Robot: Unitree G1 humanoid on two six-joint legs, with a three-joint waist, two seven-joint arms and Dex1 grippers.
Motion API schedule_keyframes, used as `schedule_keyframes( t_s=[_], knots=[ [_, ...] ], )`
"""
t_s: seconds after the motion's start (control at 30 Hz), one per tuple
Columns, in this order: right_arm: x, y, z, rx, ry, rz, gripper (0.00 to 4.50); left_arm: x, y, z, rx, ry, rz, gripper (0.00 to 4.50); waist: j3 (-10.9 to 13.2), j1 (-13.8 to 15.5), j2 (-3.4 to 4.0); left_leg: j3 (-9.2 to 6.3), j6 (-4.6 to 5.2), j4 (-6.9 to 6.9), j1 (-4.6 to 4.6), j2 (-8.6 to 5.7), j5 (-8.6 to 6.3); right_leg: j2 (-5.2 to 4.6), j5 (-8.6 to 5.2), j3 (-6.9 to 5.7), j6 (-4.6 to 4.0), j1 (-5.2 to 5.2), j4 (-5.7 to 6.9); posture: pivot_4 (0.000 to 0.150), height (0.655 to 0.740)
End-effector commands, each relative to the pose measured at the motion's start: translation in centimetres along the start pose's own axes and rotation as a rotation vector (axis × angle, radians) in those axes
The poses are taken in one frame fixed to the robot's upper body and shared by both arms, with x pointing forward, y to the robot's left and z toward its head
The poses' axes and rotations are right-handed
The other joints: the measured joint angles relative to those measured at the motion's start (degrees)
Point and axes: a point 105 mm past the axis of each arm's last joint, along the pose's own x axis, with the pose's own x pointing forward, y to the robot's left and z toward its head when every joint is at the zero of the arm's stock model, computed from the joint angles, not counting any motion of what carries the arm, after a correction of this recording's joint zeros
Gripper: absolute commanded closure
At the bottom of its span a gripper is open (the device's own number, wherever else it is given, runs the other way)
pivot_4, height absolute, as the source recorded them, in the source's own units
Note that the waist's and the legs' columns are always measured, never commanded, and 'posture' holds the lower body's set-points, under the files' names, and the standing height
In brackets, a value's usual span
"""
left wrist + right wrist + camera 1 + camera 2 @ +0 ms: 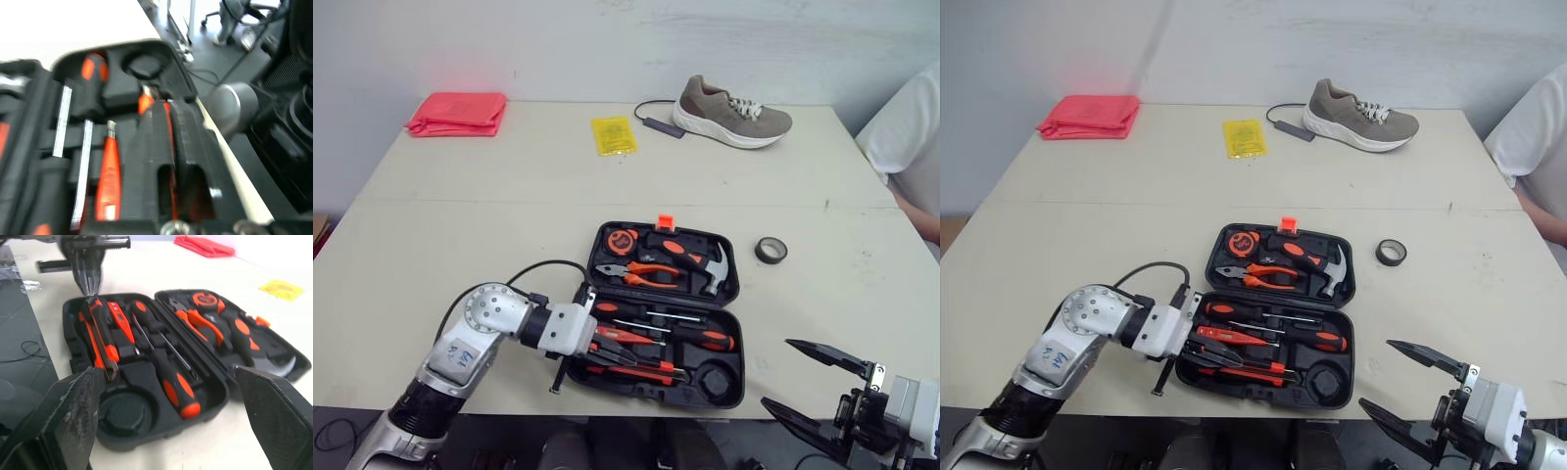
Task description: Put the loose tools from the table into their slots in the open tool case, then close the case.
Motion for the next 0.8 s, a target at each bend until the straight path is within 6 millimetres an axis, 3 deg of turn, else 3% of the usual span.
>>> schedule_keyframes(
  t_s=[0.03, 0.23, 0.6, 0.7, 0.8],
  knots=[
    [-0.1, 0.1, 0.0, -0.020, -0.012, 0.003, 0.00, 0.3, 0.2, -1.2, 0.028, 0.062, 0.012, 4.41, 0.0, 0.0, 0.01, 0.00, 0.00, 0.00, 0.01, 0.00, 0.00, 0.00, 0.00, 0.00, 0.00, 0.00, 0.00, 0.150, 0.7400],
    [-0.3, 0.1, -0.1, -0.024, -0.010, -0.003, 0.00, 0.3, 0.8, -2.4, 0.010, 0.103, 0.048, 4.41, 0.0, 0.0, 0.04, -0.02, 0.03, -0.05, 0.01, 0.03, -0.01, -0.03, 0.00, -0.03, -0.01, -0.01, 0.00, 0.150, 0.7400],
    [-0.2, -0.1, 0.2, -0.030, -0.011, -0.016, 0.00, 1.0, -1.8, -6.4, -0.072, 0.329, -0.098, 4.41, -0.4, -0.1, 0.40, -0.02, 0.05, -0.16, 0.10, 0.01, -0.02, -0.04, -0.01, -0.04, -0.03, 0.07, -0.04, 0.150, 0.7400],
    [-0.2, -0.2, 0.2, -0.030, -0.011, -0.024, 0.00, 1.5, -1.5, -6.3, -0.056, 0.318, -0.091, 4.41, -0.5, 0.0, 0.58, -0.02, 0.05, -0.21, 0.14, 0.01, -0.03, -0.06, -0.02, -0.04, -0.03, 0.12, -0.10, 0.150, 0.7400],
    [-0.2, -0.3, 0.2, -0.035, -0.012, -0.035, 0.00, 1.8, -0.7, -4.9, -0.028, 0.225, -0.053, 4.41, -0.6, 0.2, 0.67, -0.06, 0.11, -0.19, 0.15, -0.04, -0.03, -0.10, -0.01, -0.04, -0.02, 0.14, -0.10, 0.150, 0.7400]
  ],
)
